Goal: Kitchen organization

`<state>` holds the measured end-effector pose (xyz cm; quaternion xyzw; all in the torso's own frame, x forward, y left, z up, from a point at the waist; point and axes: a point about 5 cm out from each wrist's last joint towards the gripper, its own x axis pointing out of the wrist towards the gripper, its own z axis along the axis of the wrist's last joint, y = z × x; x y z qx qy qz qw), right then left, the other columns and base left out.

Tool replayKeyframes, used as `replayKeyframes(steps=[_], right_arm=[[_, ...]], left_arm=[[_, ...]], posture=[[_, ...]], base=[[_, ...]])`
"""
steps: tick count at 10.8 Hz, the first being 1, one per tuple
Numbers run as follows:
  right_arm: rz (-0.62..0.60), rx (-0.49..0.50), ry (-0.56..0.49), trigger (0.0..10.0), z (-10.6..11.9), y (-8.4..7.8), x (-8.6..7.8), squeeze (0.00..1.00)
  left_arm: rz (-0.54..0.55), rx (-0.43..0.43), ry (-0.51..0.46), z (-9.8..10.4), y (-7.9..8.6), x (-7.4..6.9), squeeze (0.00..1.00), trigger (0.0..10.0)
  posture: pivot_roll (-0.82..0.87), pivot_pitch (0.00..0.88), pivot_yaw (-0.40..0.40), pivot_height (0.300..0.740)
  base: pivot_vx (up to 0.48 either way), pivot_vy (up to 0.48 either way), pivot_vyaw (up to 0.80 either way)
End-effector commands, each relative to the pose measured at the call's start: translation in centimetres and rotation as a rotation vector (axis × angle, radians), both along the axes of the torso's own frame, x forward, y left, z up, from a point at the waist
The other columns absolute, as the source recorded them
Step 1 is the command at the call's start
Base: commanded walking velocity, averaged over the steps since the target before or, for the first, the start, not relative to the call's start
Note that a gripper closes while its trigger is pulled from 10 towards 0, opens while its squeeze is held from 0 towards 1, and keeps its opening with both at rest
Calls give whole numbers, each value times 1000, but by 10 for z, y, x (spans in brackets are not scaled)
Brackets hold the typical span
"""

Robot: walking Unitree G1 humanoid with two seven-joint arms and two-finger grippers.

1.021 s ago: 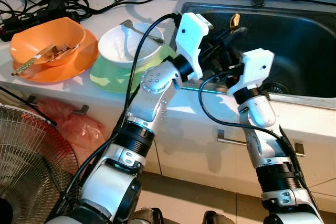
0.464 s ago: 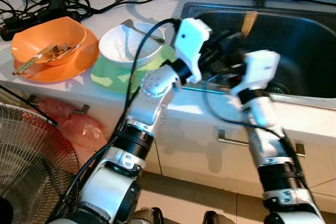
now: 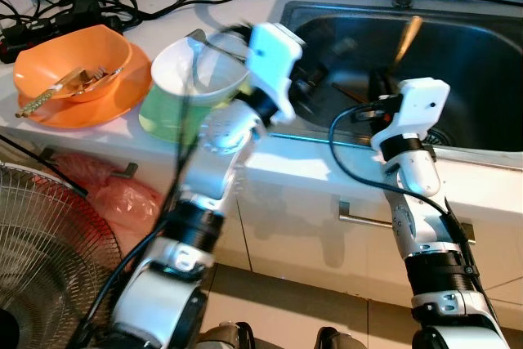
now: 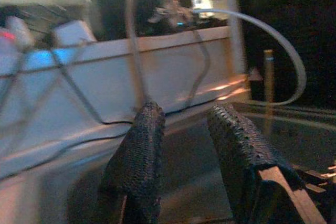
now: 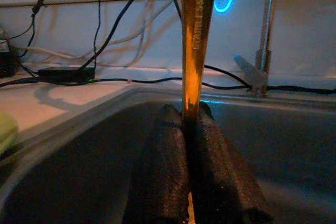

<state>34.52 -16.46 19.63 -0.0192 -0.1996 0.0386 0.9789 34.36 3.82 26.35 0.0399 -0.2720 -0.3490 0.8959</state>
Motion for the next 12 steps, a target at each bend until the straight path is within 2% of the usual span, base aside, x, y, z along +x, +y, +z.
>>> replayKeyframes(steps=[1, 2, 3, 5, 6, 8, 10, 12], right_arm=[[-22, 9, -13, 10000, 4, -5, 1, 0], [-38, 9, -9, 10000, 3, -8, 1, 0], [-60, 10, -7, 10000, 2, -11, 3, 0], [-104, 6, -4, 10000, 1, -19, 5, 0], [-121, -2, -5, 10000, 1, -22, 5, 0], [-145, -10, -17, 10000, 3, -28, 6, 0], [-171, -7, -36, 10000, 7, -33, 7, 0], [-194, -3, -55, 10000, 12, -37, 8, 0]], left_arm=[[82, -21, -37, 2, 11, -2, 1000, 10000], [167, -28, -69, 1, 21, -5, 0, 10000], [216, 2, -97, 3, 23, -6, 0, 10000], [301, 4, -80, -28, 41, -18, 0, 10000], [310, 43, -69, -37, 40, -21, 0, 10000], [286, 33, -29, -48, 27, -29, 0, 10000], [270, 19, -13, -55, 22, -33, 0, 10000], [253, 41, 25, -68, 18, -37, 0, 10000]], posture=[[40, 148, 94, 740], [48, 154, 89, 740], [54, 156, 86, 740], [58, 158, 80, 740], [59, 160, 78, 740], [53, 161, 77, 740], [50, 158, 76, 740], [46, 151, 76, 740]], base=[[0, 0, 0], [0, 0, 0], [0, 0, 0], [0, 0, 0], [0, 0, 0], [0, 0, 0], [0, 0, 0], [0, 0, 0]])
